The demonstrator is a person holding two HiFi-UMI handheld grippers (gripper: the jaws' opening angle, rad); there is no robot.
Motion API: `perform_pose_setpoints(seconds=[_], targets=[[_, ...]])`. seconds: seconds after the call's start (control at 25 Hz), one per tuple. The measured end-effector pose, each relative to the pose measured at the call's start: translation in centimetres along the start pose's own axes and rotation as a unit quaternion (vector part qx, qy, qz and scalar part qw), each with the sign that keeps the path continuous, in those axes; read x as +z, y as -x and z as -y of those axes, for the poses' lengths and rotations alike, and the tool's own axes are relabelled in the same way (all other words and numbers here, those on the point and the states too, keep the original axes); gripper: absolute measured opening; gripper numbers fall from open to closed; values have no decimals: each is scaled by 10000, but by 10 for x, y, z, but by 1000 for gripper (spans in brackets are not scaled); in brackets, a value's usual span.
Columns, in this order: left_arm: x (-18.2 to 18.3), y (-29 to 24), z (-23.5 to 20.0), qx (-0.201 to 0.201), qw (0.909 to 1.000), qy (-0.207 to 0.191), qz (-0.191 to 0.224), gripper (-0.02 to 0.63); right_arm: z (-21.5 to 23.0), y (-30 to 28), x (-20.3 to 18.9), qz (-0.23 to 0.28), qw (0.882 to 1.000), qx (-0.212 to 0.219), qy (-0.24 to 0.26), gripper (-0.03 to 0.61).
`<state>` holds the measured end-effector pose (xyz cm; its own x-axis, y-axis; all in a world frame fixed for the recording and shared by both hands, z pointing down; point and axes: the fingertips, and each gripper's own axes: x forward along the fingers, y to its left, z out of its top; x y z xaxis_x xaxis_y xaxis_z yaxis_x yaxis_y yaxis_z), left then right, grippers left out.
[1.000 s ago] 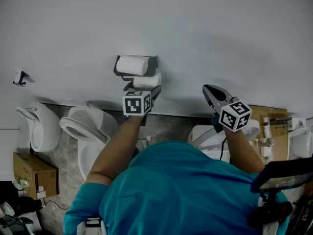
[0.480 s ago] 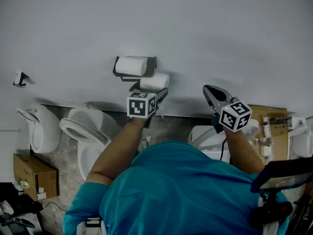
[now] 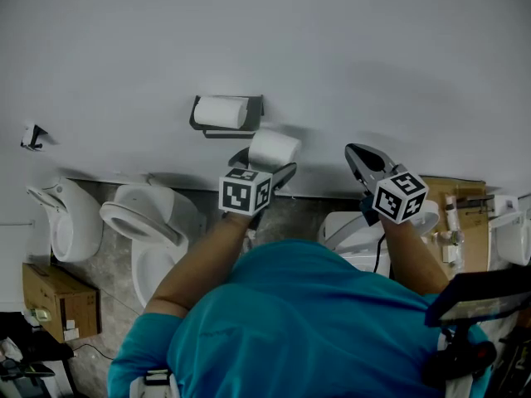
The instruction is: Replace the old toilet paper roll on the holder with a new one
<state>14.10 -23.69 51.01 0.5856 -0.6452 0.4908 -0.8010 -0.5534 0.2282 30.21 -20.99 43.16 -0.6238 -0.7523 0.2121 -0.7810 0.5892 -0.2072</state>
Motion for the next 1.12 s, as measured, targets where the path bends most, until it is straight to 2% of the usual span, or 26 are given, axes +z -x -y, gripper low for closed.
perform_pose_setpoints(seconds=[0.2, 0.44, 0.64, 0.92, 1.12], targets=[[-11, 27, -3, -10, 10000, 49, 45, 518, -4, -2, 2, 32, 10000, 24, 24, 3], [-20, 73, -34, 221, 9995, 158, 150, 518, -19, -18, 8, 72, 9999, 88, 43, 3], [-23, 108, -76, 379, 9984, 313, 270, 518, -43, -44, 13, 82, 9998, 125, 130, 5], [-16, 148, -143, 418, 9984, 228, 307, 518, -94, -91, 29, 144, 9997, 101, 185, 5], [-10, 166, -185, 310, 9991, 22, 285, 518, -124, -118, 38, 16, 9996, -258, 151, 18]])
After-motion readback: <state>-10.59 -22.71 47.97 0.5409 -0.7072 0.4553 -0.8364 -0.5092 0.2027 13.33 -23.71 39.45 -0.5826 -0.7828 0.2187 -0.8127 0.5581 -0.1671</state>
